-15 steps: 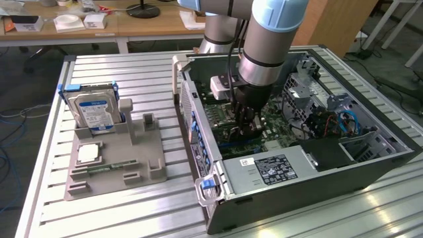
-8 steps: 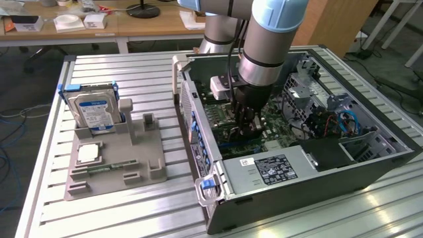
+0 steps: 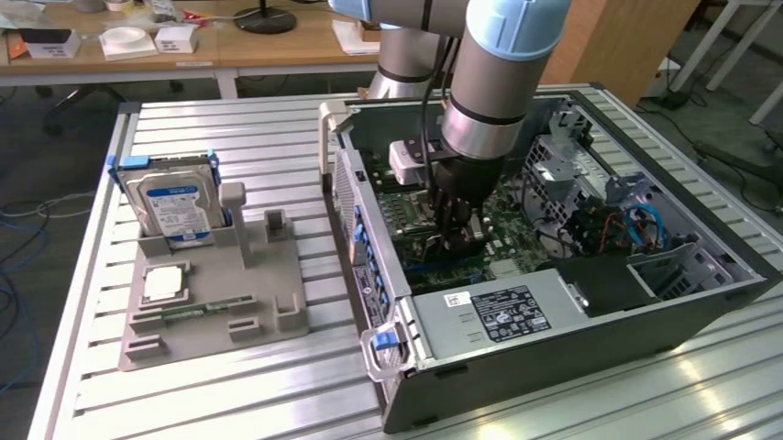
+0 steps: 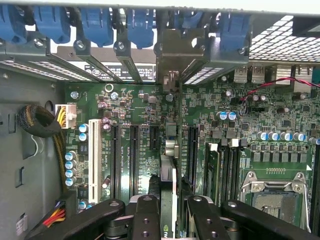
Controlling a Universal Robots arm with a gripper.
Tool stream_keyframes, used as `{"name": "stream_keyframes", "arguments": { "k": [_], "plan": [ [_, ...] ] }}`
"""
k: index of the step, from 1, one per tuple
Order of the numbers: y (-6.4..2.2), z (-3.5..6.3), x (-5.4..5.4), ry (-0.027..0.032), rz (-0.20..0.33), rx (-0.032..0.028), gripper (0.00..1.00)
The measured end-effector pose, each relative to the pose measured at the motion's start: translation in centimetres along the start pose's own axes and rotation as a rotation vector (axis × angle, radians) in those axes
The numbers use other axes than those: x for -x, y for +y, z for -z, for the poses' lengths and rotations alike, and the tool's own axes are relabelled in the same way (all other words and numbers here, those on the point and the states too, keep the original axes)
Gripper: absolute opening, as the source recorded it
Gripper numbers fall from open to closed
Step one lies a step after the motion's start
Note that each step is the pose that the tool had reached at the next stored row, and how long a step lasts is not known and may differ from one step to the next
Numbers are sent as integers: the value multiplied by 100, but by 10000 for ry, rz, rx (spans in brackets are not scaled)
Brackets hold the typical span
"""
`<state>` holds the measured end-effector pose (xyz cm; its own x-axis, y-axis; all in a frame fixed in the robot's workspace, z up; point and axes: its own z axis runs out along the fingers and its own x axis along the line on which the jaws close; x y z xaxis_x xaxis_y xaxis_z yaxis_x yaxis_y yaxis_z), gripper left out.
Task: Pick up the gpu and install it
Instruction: 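Insert the gpu into the slot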
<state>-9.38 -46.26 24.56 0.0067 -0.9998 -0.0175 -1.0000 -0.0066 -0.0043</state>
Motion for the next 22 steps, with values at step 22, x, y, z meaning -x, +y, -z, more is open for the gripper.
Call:
{"name": "stream_keyframes", "arguments": {
  "k": [22],
  "plan": [
    [-3, -25, 17, 2, -1, 3, 26]
  ]
}}
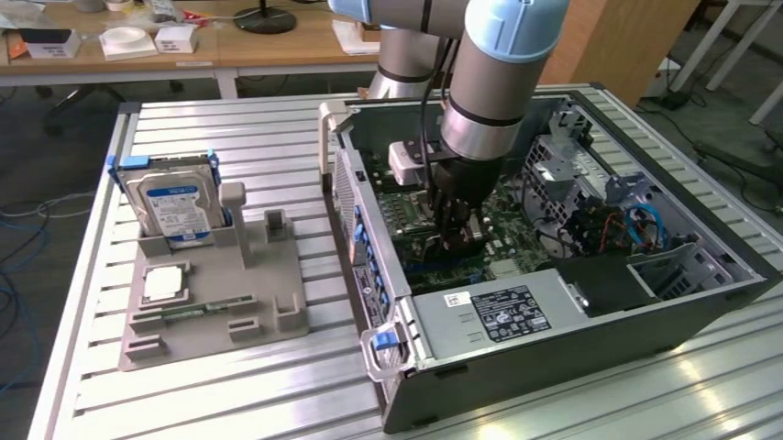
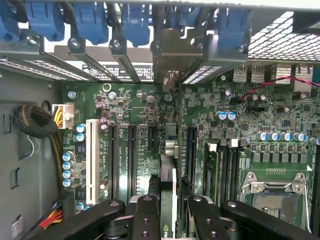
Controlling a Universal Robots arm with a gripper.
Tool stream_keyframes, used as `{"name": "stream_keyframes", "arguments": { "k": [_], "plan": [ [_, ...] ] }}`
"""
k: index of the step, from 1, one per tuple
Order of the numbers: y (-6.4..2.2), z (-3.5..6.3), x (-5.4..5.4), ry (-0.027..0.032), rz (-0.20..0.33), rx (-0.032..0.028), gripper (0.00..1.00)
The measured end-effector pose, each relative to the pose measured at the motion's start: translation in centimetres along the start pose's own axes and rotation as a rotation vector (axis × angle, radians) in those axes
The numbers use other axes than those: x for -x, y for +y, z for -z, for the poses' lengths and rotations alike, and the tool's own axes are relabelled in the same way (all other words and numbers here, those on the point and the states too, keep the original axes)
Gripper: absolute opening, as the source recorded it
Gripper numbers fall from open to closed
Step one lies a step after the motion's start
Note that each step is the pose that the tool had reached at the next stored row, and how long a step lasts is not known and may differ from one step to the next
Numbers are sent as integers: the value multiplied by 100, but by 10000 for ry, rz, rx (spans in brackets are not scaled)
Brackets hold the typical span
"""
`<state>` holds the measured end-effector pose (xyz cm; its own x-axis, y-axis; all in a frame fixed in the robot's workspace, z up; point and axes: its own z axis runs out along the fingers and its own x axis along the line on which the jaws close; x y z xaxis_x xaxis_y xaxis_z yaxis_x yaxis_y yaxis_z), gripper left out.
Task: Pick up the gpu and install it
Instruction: 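Insert the gpu into the slot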
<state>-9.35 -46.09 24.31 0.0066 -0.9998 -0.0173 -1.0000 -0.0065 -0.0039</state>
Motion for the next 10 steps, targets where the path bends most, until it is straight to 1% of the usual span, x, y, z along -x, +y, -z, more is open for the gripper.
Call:
{"name": "stream_keyframes", "arguments": {
  "k": [5, 7, 10],
  "plan": [
    [0, -1, 0, 0, 0, 0, 26],
    [0, -25, -1, 2, 2, -1, 26],
    [2, -26, -1, 2, 0, 1, 26]
  ]
}}
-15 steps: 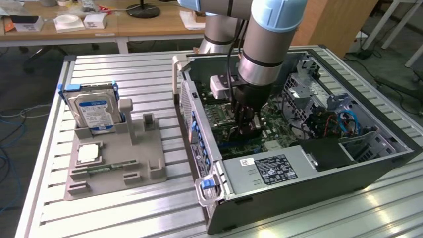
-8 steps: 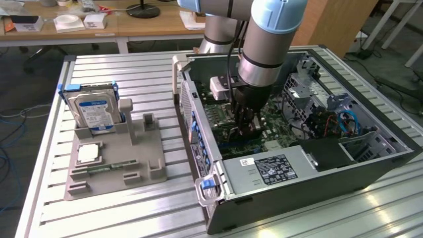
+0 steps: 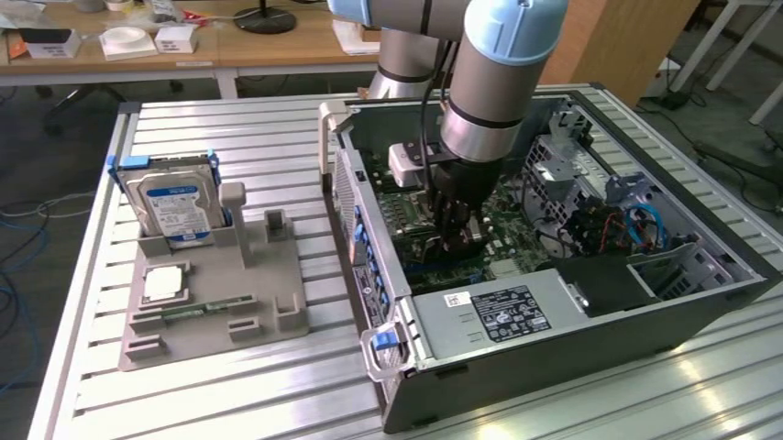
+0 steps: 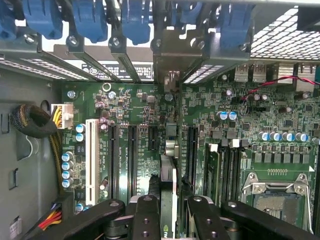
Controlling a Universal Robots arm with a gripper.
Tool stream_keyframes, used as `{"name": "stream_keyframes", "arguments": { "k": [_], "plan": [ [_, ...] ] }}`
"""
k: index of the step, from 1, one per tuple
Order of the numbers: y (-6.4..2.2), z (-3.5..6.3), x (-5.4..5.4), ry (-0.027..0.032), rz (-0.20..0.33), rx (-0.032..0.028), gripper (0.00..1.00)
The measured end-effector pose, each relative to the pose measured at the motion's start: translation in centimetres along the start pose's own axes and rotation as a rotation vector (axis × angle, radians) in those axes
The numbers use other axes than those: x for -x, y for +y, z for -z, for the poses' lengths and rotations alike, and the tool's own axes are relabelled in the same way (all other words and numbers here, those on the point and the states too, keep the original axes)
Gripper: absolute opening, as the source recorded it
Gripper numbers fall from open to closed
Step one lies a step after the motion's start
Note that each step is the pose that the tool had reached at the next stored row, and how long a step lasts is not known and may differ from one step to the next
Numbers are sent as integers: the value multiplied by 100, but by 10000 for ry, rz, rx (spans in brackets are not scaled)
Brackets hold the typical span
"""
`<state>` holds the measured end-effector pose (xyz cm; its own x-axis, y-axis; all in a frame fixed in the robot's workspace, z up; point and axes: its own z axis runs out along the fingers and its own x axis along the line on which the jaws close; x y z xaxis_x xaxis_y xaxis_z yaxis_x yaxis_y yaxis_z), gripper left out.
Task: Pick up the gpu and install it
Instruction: 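Insert the gpu into the slot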
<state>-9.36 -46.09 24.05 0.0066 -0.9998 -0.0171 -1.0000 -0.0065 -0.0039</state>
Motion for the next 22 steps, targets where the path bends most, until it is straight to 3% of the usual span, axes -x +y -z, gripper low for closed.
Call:
{"name": "stream_keyframes", "arguments": {
  "k": [22],
  "plan": [
    [18, -65, -1, -2, 0, -1, 26]
  ]
}}
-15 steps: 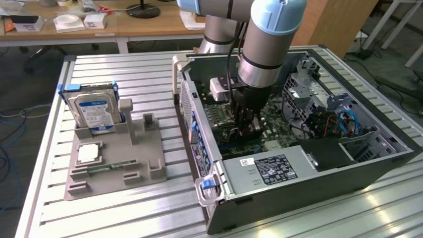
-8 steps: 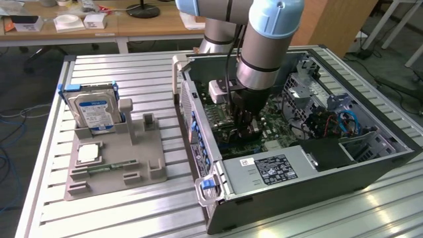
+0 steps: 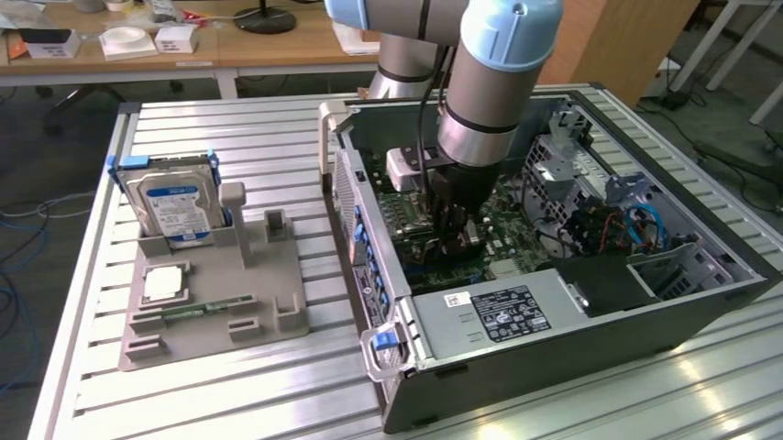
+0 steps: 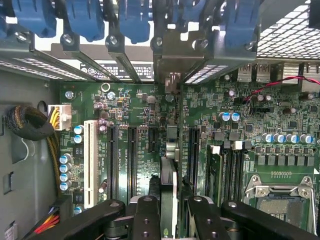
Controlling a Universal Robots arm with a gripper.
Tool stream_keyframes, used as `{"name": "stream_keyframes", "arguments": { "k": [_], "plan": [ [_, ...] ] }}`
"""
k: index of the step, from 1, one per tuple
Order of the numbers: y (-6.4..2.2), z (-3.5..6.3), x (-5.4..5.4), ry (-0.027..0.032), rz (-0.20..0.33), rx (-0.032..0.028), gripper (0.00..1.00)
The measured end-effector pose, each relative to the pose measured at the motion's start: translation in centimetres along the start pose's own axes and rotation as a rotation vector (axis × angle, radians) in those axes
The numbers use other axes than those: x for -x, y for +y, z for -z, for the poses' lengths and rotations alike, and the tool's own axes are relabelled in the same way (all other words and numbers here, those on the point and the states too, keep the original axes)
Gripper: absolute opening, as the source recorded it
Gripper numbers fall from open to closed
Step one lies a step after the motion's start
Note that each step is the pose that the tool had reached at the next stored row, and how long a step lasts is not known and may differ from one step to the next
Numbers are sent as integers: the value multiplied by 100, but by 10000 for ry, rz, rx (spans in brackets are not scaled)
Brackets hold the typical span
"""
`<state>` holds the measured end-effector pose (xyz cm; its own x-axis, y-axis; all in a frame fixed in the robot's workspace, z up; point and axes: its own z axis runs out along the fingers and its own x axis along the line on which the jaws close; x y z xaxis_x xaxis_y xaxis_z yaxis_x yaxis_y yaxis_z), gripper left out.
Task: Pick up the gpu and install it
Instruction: 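Insert the gpu into the slot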
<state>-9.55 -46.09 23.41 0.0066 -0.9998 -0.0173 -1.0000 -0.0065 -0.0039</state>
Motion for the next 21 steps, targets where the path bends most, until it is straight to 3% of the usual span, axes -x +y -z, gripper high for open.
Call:
{"name": "stream_keyframes", "arguments": {
  "k": [6, 8, 9, 10, 17, 21],
  "plan": [
    [20, -6, 2, -20, -4, -8, 26],
    [24, 5, 2, -12, -6, -11, 32],
    [23, 25, 1, -1, -2, -10, 32],
    [25, 49, 1, -3, 0, -12, 39],
    [35, 337, 6, 0, 0, -13, 39],
    [36, 362, 7, -3, 1, -17, 39]
  ]
}}
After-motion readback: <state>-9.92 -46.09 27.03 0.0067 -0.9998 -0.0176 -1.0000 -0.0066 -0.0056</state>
